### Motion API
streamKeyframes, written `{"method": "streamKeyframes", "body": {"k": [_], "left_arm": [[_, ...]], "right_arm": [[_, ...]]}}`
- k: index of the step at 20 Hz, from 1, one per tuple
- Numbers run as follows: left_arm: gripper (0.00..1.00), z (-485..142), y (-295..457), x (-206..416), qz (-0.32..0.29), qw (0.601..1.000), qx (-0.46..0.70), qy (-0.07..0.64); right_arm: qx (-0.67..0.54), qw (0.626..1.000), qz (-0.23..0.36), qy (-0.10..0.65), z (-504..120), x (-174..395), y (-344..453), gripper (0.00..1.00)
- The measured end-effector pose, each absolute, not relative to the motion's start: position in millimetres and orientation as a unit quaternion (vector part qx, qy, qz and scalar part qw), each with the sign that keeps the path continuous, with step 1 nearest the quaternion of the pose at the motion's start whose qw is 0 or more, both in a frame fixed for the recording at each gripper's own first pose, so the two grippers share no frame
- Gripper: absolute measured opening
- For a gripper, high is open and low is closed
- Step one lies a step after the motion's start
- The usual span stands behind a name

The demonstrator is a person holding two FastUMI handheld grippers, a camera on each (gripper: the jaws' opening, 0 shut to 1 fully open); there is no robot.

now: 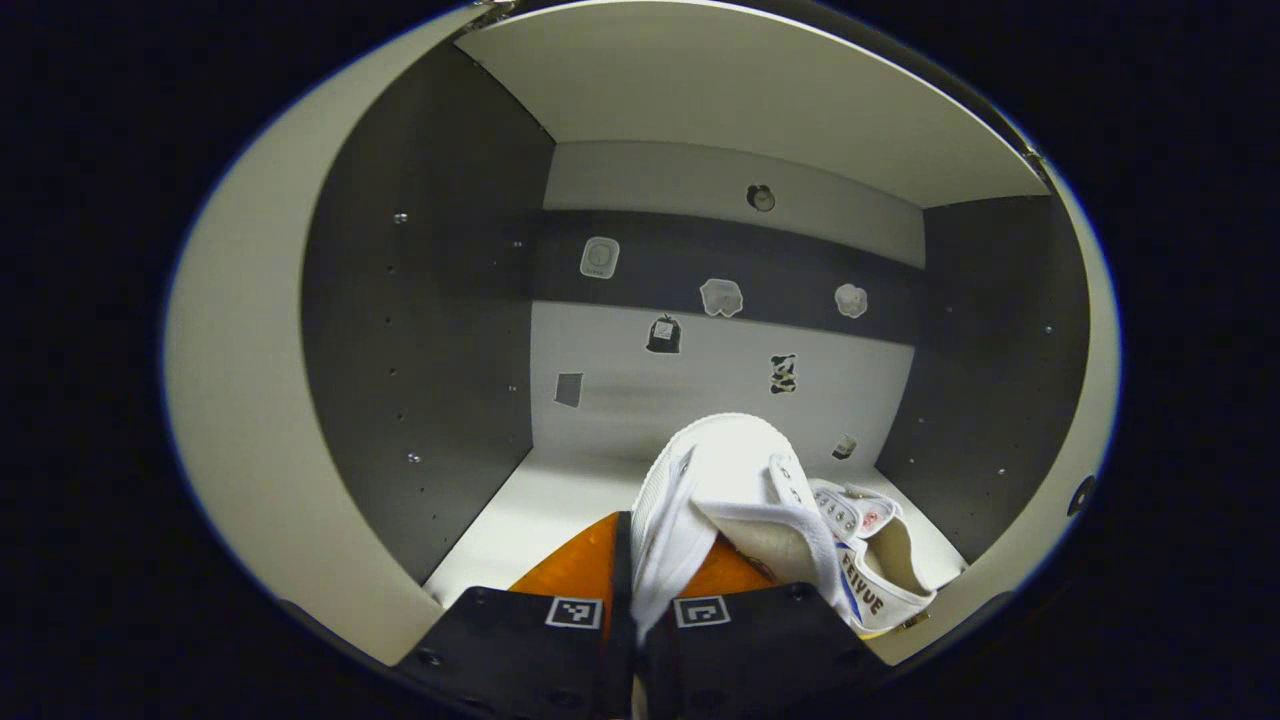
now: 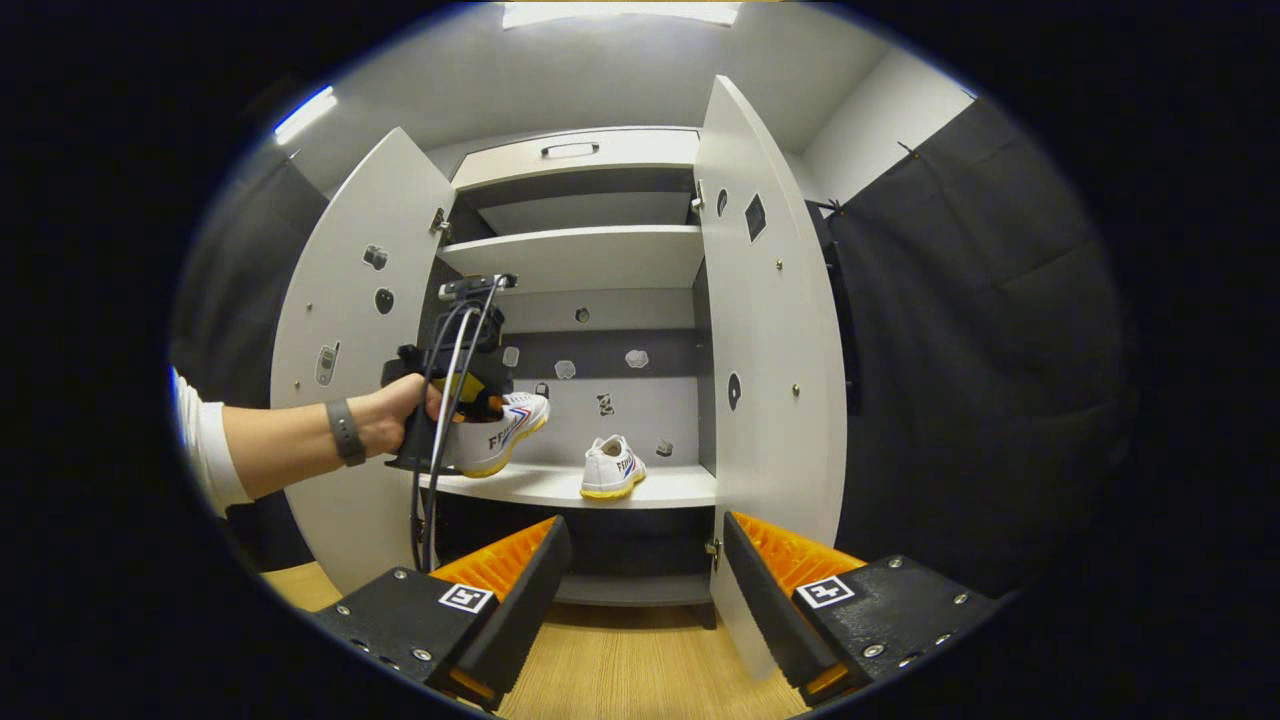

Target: Grab one shoe with the right hand and put it into the shoe cabinet, grab the other shoe with the left hand and put it into the shoe cabinet; then close the right door with the right hand and the left door with the left hand.

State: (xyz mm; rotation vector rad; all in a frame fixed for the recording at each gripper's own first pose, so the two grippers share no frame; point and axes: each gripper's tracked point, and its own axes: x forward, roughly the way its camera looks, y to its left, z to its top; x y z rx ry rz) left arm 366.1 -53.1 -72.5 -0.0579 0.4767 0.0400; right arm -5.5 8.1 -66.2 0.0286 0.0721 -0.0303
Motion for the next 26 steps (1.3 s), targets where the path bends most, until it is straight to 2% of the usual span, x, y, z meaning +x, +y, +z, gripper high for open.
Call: {"method": "streamKeyframes", "body": {"k": [5,9,16,19,21,22,24,26], "left_arm": [[0.12,-123.5,-55.7,400.7,0.041,0.956,0.012,0.291],[0.12,-157.1,-54.2,399.1,0.044,0.937,0.006,0.347],[0.14,-162.6,-52.4,398.7,0.036,0.933,0.004,0.358],[0.29,-161.5,-49.5,397.2,0.05,0.932,0.013,0.358],[0.34,-159.9,-48.3,396.5,0.054,0.932,0.019,0.357],[0.43,-158.9,-48.6,395.1,0.052,0.932,0.017,0.357],[0.55,-156.9,-40.9,393.5,0.061,0.934,0.011,0.353],[0.77,-153.9,-34.8,388.7,0.063,0.935,0.003,0.349]], "right_arm": [[0.008,0.999,-0.022,0.039,-64.4,-7.6,-0.6,0.94],[0.014,0.999,-0.028,0.043,-67.0,-8.5,-5.4,0.94],[0.021,0.998,-0.016,0.058,-76.8,-6.5,3.0,0.94],[0.022,0.998,-0.016,0.059,-78.8,-8.4,4.2,0.94],[0.022,0.998,-0.02,0.058,-78.8,-10.5,1.5,0.94],[0.024,0.998,-0.021,0.057,-78.3,-12.3,-0.1,0.94],[0.027,0.998,-0.027,0.058,-79.1,-12.1,-4.2,0.94],[0.033,0.997,-0.028,0.058,-79.9,-12.2,-6.7,0.94]]}}
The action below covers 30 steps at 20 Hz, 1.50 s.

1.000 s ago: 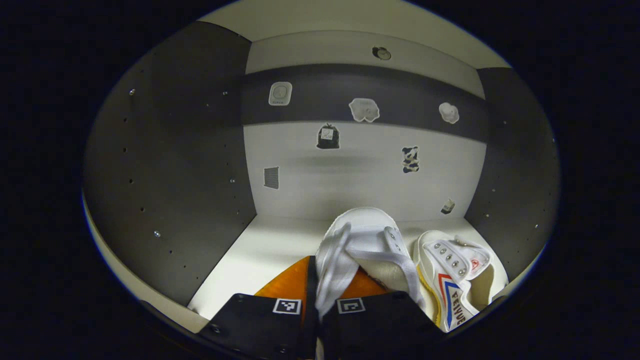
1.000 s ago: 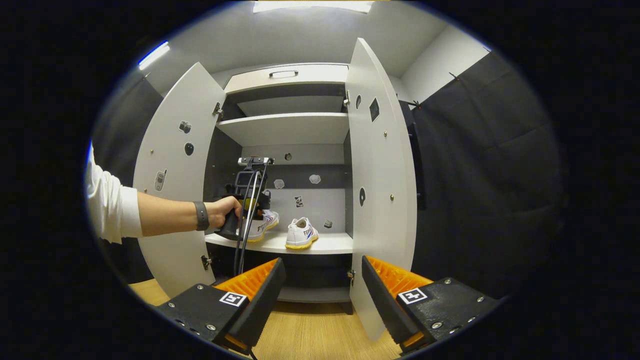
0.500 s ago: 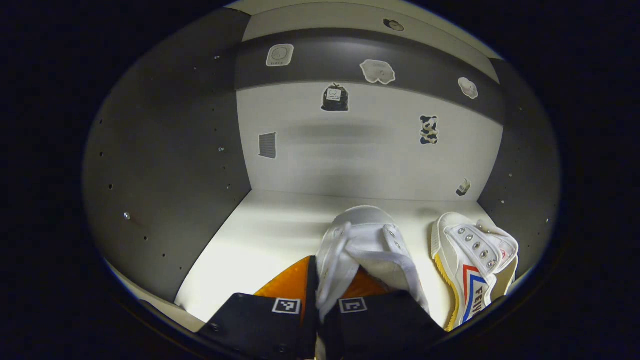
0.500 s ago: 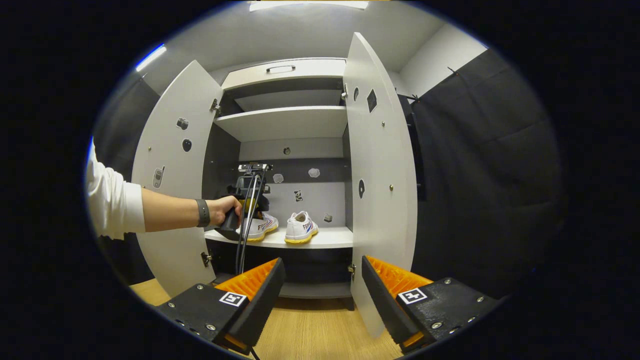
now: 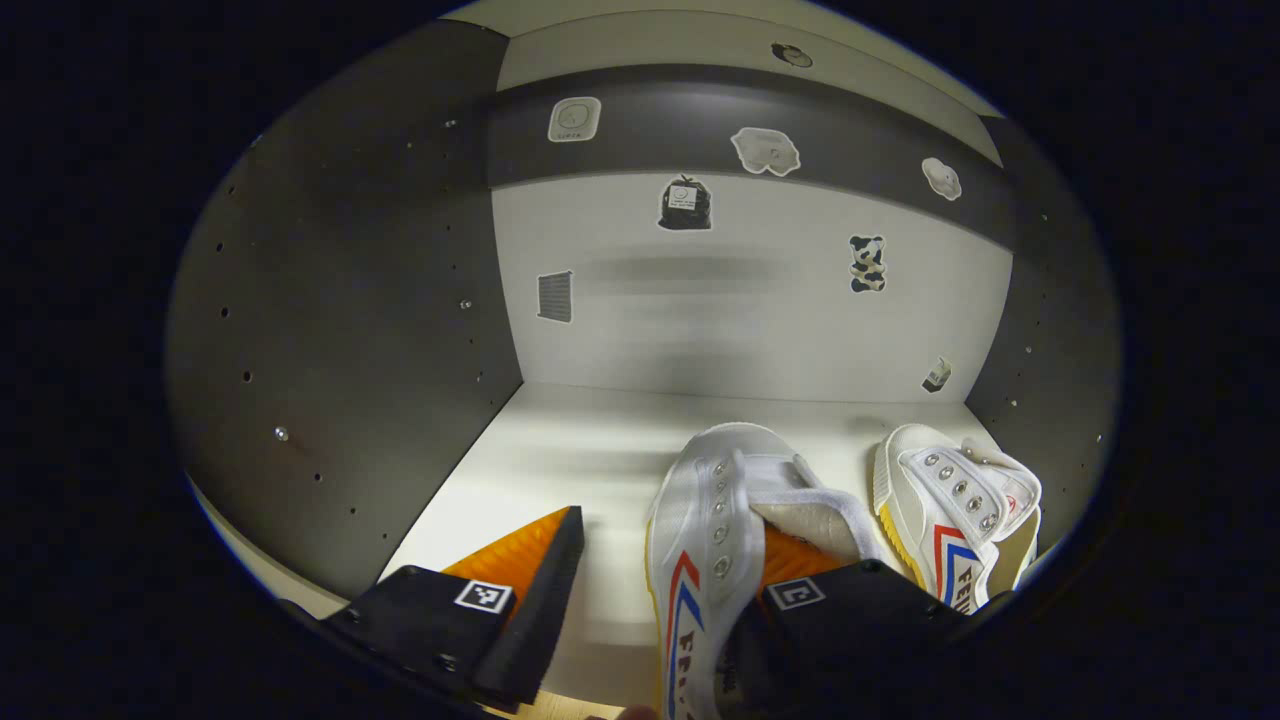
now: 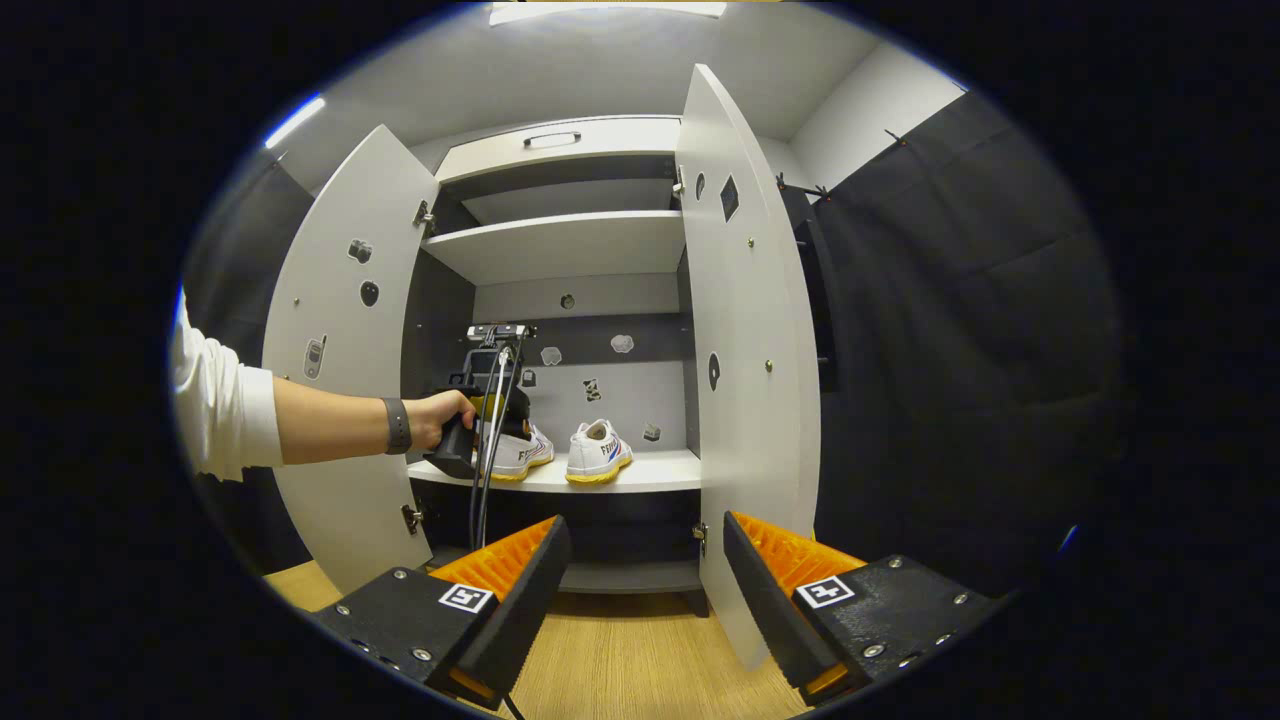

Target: Grab one shoe with the right hand and put it into the shoe cabinet, grab the other shoe with the left hand and put it into the shoe cabinet; then close the right door with the right hand and the left door with the left hand.

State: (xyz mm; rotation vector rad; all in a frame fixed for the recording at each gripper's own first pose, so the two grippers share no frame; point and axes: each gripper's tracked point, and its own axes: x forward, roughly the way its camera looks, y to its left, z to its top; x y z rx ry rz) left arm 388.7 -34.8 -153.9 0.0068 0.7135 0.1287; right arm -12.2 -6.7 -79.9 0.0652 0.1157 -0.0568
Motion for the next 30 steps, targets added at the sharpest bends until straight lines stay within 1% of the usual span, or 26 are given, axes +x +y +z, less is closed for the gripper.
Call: {"method": "streamKeyframes", "body": {"k": [1,3,8,11,14,19,23,24,25,28,30], "left_arm": [[0.87,-150.7,-33.1,384.0,0.062,0.935,0.0,0.348],[1.0,-140.9,-34.0,377.1,0.052,0.941,-0.012,0.334],[1.0,-105.7,-45.2,345.7,0.01,0.957,-0.022,0.29],[0.99,-68.2,-56.5,323.1,-0.023,0.97,-0.031,0.241],[0.97,-28.6,-68.3,288.7,-0.063,0.975,-0.055,0.205],[0.96,29.5,-66.1,222.9,-0.091,0.987,-0.039,0.125],[0.97,32.9,-60.5,163.6,-0.105,0.988,-0.054,0.103],[0.94,27.7,-56.4,151.5,-0.102,0.988,-0.058,0.102],[0.97,20.8,-51.4,138.0,-0.096,0.989,-0.058,0.101],[0.97,5.9,-34.7,104.3,-0.071,0.993,-0.057,0.08],[0.97,-13.2,-32.1,80.8,-0.064,0.992,-0.072,0.082]], "right_arm": [[0.037,0.997,-0.028,0.058,-79.9,-12.1,-6.8,0.94],[0.046,0.997,-0.025,0.06,-80.9,-10.7,-6.4,0.94],[0.061,0.996,-0.017,0.068,-86.2,-12.4,-0.7,0.94],[0.056,0.996,-0.016,0.07,-87.1,-13.8,0.1,0.94],[0.059,0.996,-0.009,0.07,-84.9,-14.7,4.1,0.94],[0.053,0.997,0.003,0.064,-79.4,-14.7,10.8,0.94],[0.045,0.998,0.007,0.051,-71.3,-14.6,13.0,0.94],[0.046,0.998,0.008,0.049,-68.8,-14.4,14.0,0.94],[0.047,0.998,0.01,0.047,-67.9,-13.3,15.1,0.94],[0.044,0.998,0.012,0.047,-68.7,-12.7,16.1,0.94],[0.044,0.998,0.02,0.048,-69.5,-12.9,18.2,0.94]]}}
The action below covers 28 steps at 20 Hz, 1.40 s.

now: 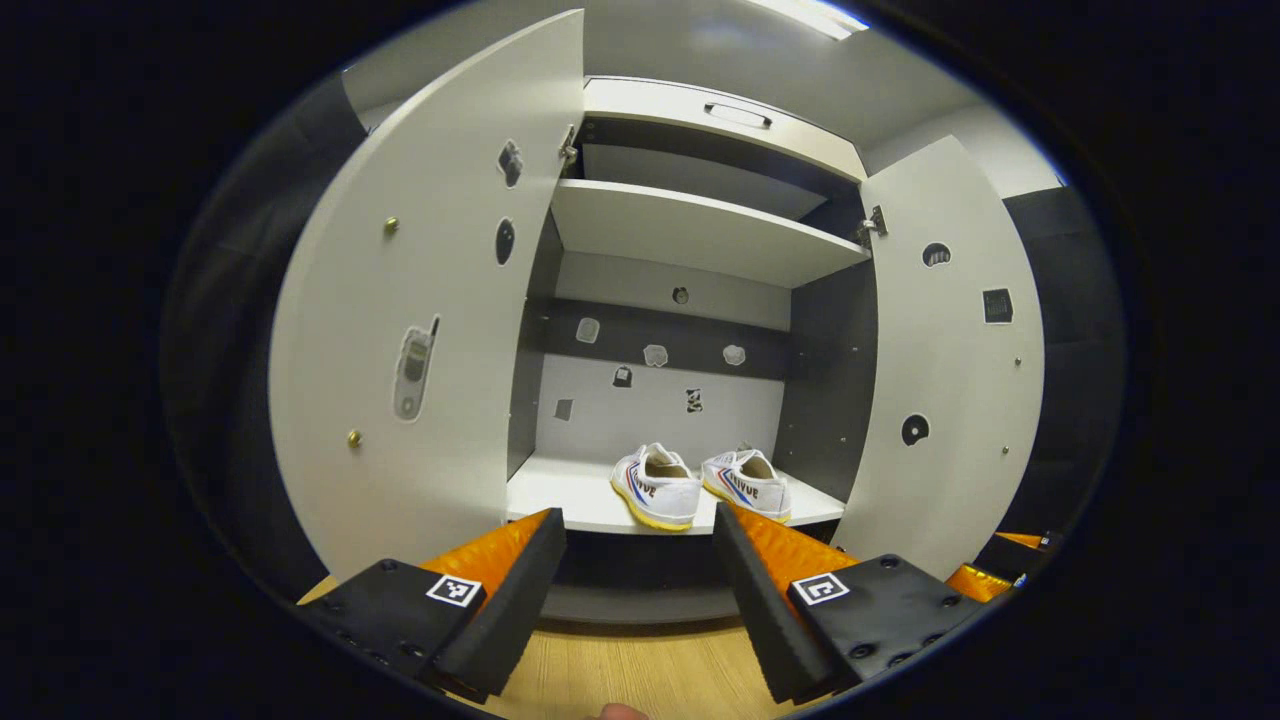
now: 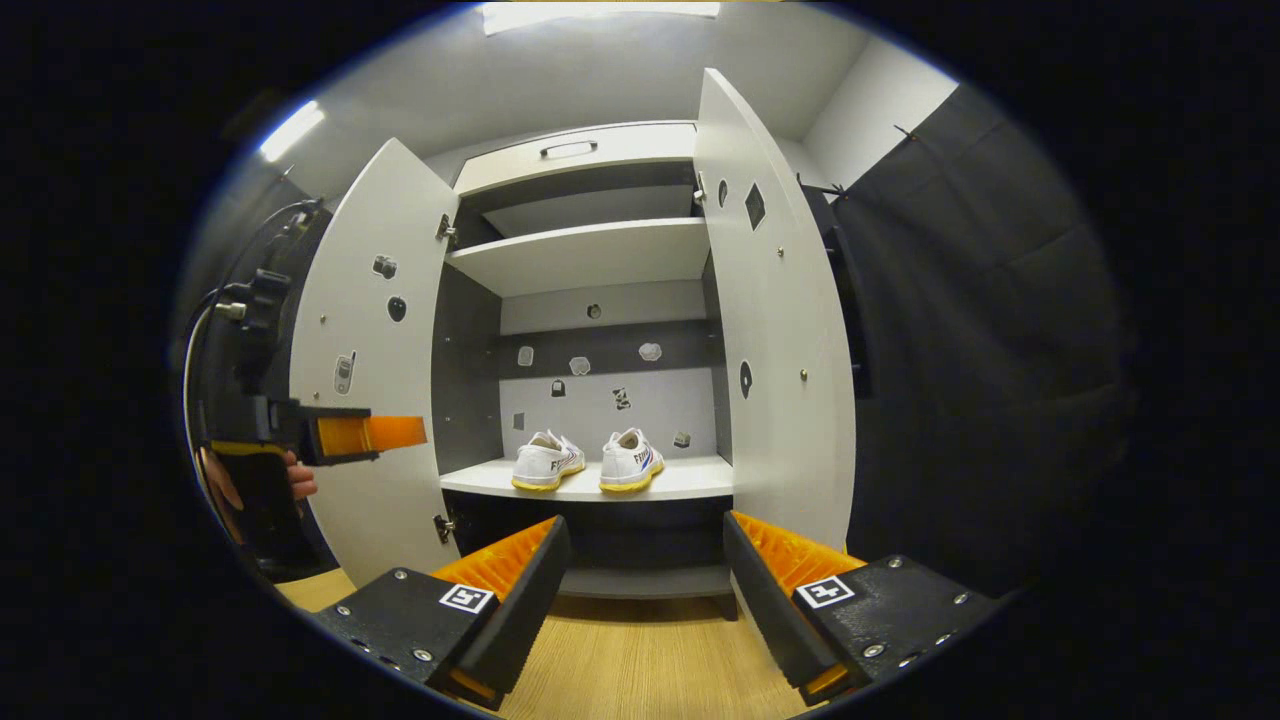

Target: Grab one shoe with the right hand and put it into the shoe cabinet, grab the other shoe with the left hand and put it into the shoe cabinet; then close the right door with the right hand and the left door with the left hand.

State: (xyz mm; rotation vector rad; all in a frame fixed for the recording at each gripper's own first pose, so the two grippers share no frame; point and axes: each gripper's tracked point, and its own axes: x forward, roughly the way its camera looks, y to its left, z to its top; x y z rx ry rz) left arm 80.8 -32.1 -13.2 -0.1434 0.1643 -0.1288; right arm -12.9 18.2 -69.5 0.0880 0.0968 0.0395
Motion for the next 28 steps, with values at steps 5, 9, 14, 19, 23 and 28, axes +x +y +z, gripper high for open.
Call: {"method": "streamKeyframes", "body": {"k": [5,9,14,19,23,28], "left_arm": [[0.97,-46.9,-7.4,42.8,-0.025,0.995,-0.062,0.075],[0.99,-55.8,-8.7,25.0,-0.018,0.995,-0.069,0.075],[0.94,-57.6,-8.5,12.7,-0.011,0.996,-0.049,0.07],[0.97,-57.1,-18.0,3.1,-0.024,0.996,-0.052,0.069],[0.97,-61.2,-22.2,1.0,-0.031,0.995,-0.062,0.078],[0.97,-65.8,-20.2,0.4,-0.022,0.994,-0.059,0.088]], "right_arm": [[0.039,0.998,0.024,0.047,-70.8,-18.1,16.7,0.94],[0.041,0.998,0.022,0.045,-67.9,-22.7,16.5,0.94],[0.015,0.998,0.05,0.018,-31.1,-23.8,-3.5,0.94],[-0.003,0.998,-0.052,-0.022,59.8,-0.5,-132.0,0.94],[-0.021,0.994,-0.108,-0.007,79.1,32.3,-209.6,0.98],[-0.028,0.995,-0.094,0.005,71.8,64.2,-210.2,0.94]]}}
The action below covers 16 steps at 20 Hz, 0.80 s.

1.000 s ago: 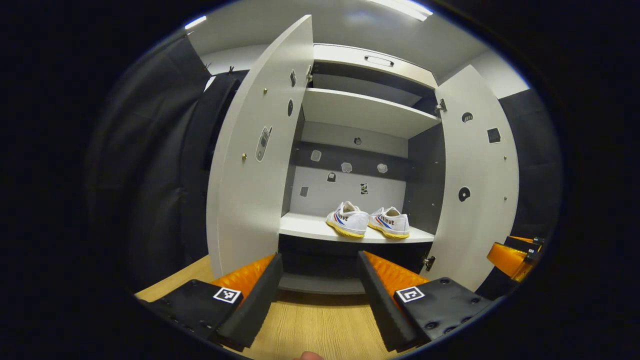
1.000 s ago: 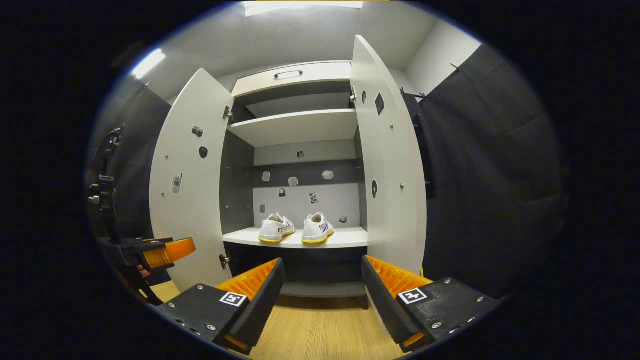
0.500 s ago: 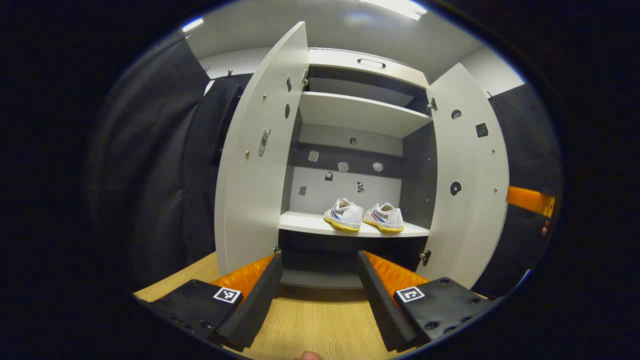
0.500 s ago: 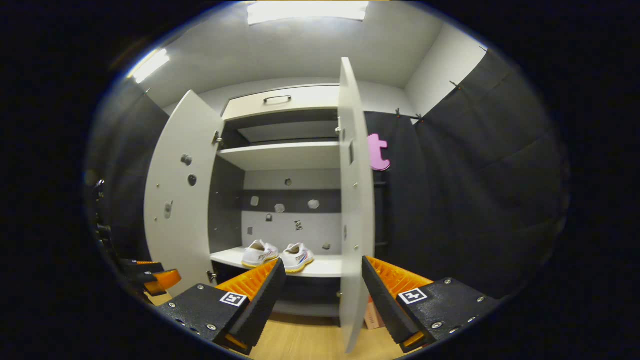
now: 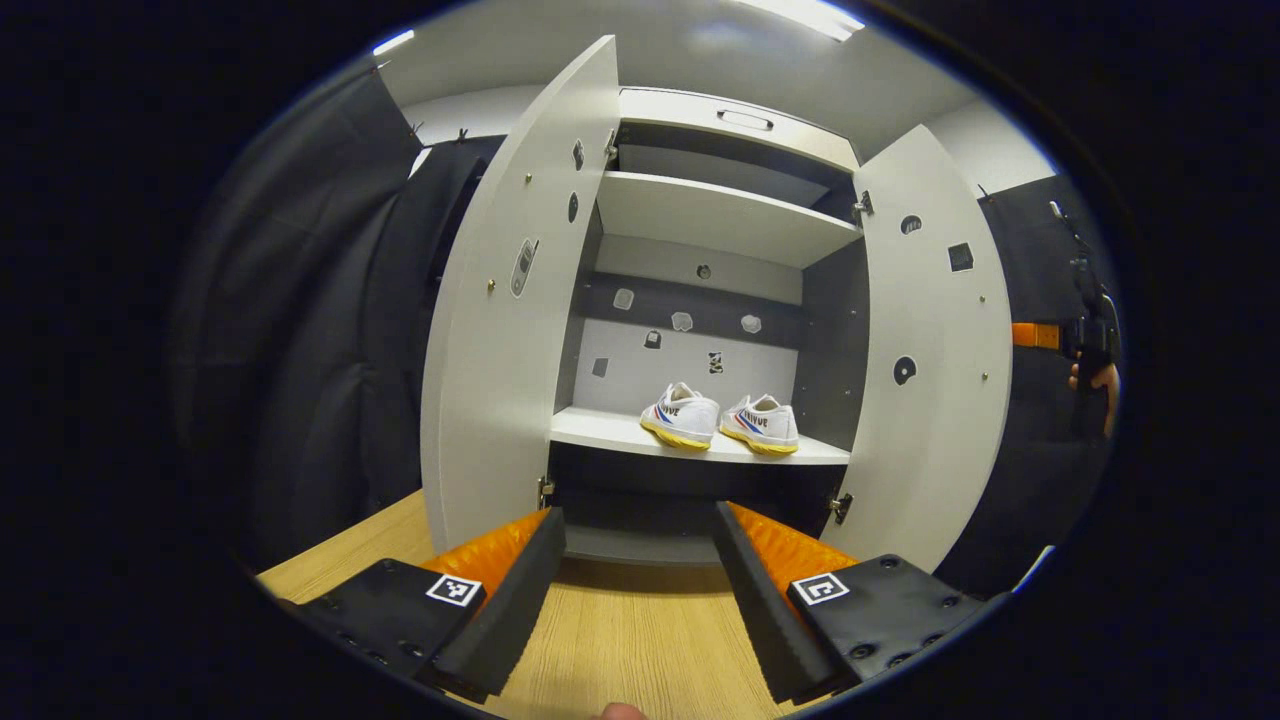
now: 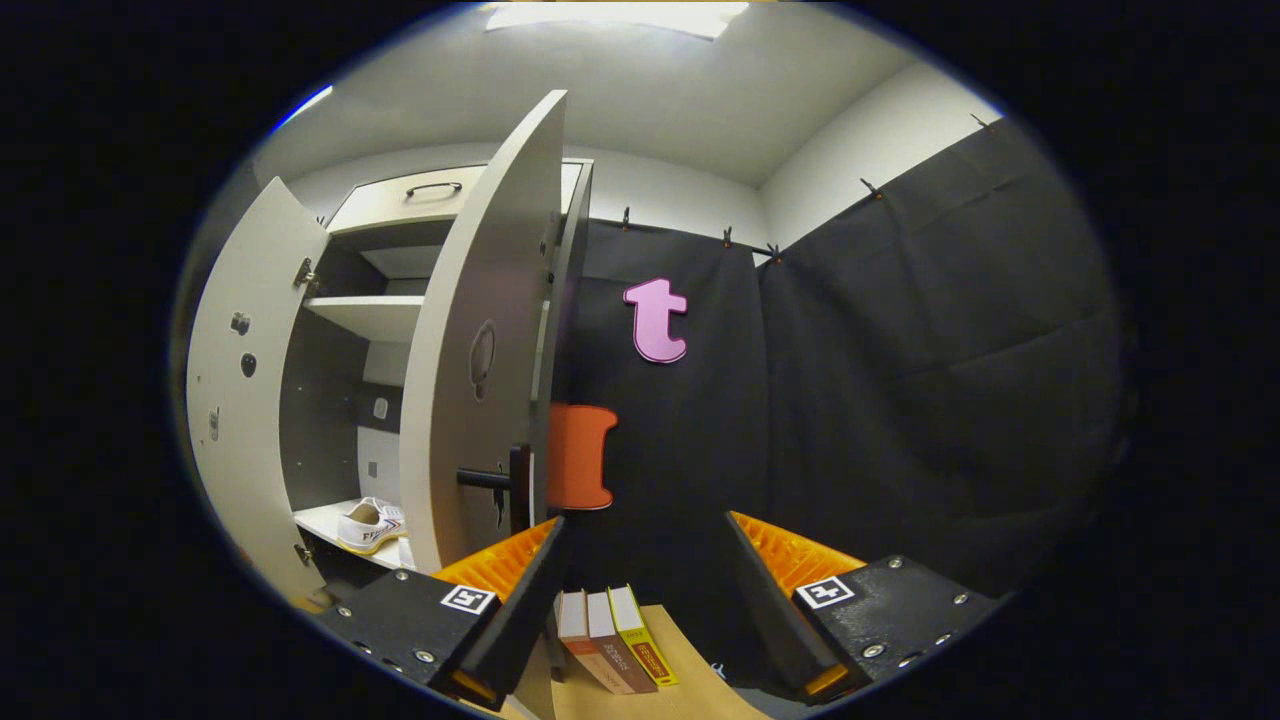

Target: Grab one shoe with the right hand and put it into the shoe cabinet, grab the other shoe with the left hand and put it into the shoe cabinet; then close the right door with the right hand and the left door with the left hand.

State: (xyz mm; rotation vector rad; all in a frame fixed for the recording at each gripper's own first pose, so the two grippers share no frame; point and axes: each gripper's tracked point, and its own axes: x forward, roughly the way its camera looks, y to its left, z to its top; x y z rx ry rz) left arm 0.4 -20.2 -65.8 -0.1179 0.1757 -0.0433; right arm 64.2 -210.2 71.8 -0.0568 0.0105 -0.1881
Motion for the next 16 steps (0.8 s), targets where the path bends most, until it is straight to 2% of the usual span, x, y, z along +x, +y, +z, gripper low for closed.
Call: {"method": "streamKeyframes", "body": {"k": [1,6,16], "left_arm": [[0.97,-66.8,-19.8,-1.7,-0.021,0.994,-0.058,0.089],[0.97,-65.9,-20.8,-1.9,-0.024,0.994,-0.053,0.091],[0.97,-67.9,-19.6,0.7,-0.031,0.994,-0.052,0.093]], "right_arm": [[-0.027,0.995,-0.094,0.003,73.8,63.2,-208.1,0.9],[-0.03,0.996,-0.084,-0.001,70.2,56.3,-186.7,0.88],[-0.004,1.0,0.004,0.004,67.9,60.7,-104.7,0.87]]}}
